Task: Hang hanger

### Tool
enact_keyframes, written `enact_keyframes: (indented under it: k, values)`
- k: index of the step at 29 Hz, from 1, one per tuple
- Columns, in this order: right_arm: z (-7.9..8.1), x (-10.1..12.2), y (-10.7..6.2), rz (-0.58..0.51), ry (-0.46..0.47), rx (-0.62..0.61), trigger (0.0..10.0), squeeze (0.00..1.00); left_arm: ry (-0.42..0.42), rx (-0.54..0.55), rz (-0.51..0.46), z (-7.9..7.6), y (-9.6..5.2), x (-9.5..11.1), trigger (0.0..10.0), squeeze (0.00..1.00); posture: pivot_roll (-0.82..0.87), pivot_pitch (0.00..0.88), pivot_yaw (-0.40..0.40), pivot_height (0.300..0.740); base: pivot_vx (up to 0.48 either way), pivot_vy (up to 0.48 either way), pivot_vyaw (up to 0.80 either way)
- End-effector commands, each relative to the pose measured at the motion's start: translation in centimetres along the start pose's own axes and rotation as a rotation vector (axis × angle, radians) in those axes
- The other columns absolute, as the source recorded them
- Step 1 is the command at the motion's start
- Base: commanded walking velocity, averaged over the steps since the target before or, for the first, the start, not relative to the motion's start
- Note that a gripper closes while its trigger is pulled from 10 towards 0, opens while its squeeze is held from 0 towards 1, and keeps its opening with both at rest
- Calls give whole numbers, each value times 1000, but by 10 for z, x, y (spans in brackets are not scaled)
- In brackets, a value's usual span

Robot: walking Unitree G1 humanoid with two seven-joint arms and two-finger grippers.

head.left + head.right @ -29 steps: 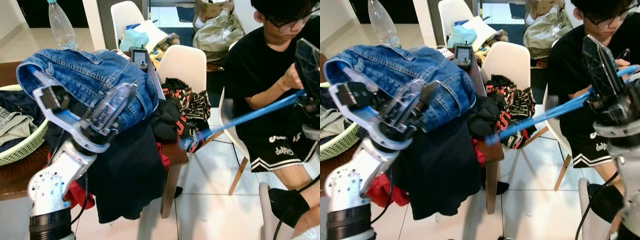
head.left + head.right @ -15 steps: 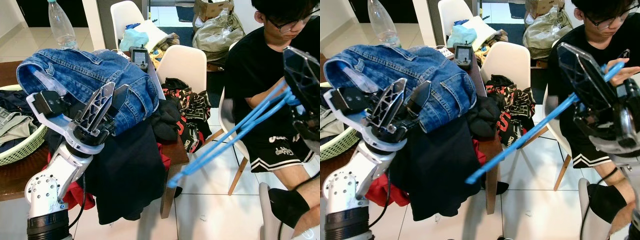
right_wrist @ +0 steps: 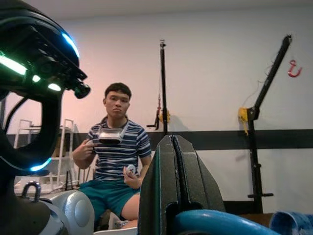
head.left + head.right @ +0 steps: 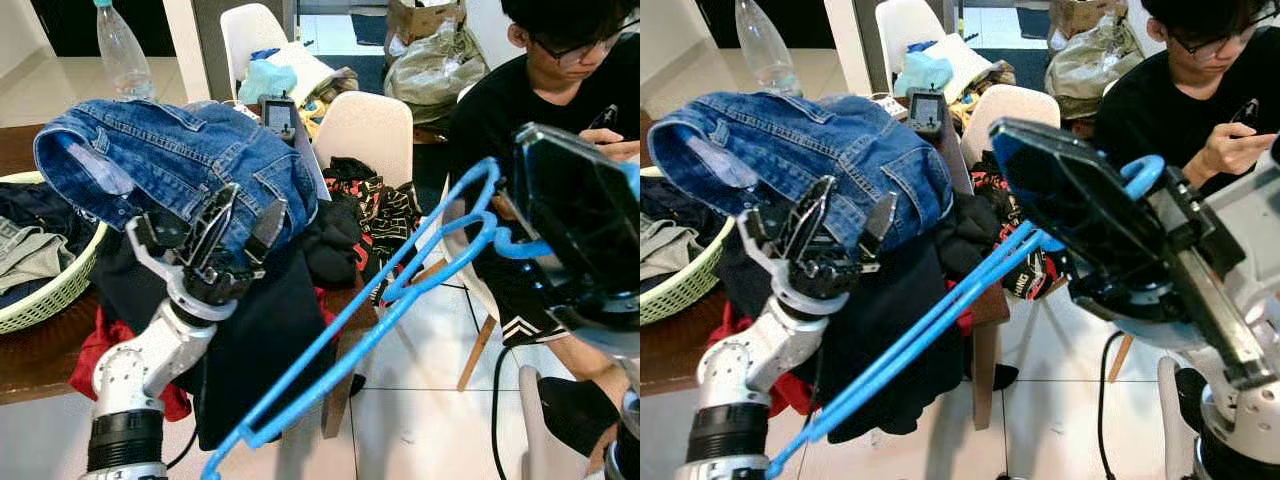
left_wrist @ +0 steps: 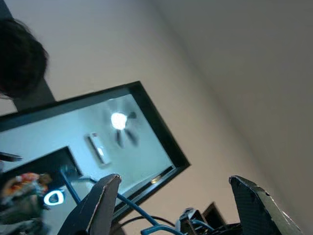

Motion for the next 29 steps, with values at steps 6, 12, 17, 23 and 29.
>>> enact_keyframes:
  k: [6,12,17,23,29]
  values:
    - [12,2,12,-37,33,92,10000,0,-106,-19,-17,16,9,-15,10000,0,-2,112,26,740,0,0,0]
    - [14,2,15,-55,51,117,10000,0,-145,-60,3,13,13,-18,10000,0,-2,112,28,740,0,0,0]
    - [19,0,22,-78,80,161,10000,0,-245,-77,69,15,17,-34,10000,0,-3,113,31,740,0,0,0]
    - [22,2,28,-91,75,196,10000,0,-308,-44,100,22,15,-48,10000,0,-4,112,36,740,0,0,0]
    - [23,7,30,-101,54,224,10000,0,-360,-50,129,23,15,-59,10000,0,-3,111,38,740,0,0,0]
Point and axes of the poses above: a point about 5 cm out from each wrist's last joint towards the gripper, its own y axis pointing out of the wrist towards the gripper, its own x axis along the axis of the wrist's last joint, z = x × y, the point moved 6 cm from there along y, pointing out of the wrist towards the gripper, and after that the axes turned 13 degrees about -y, right-handed, at the moved point
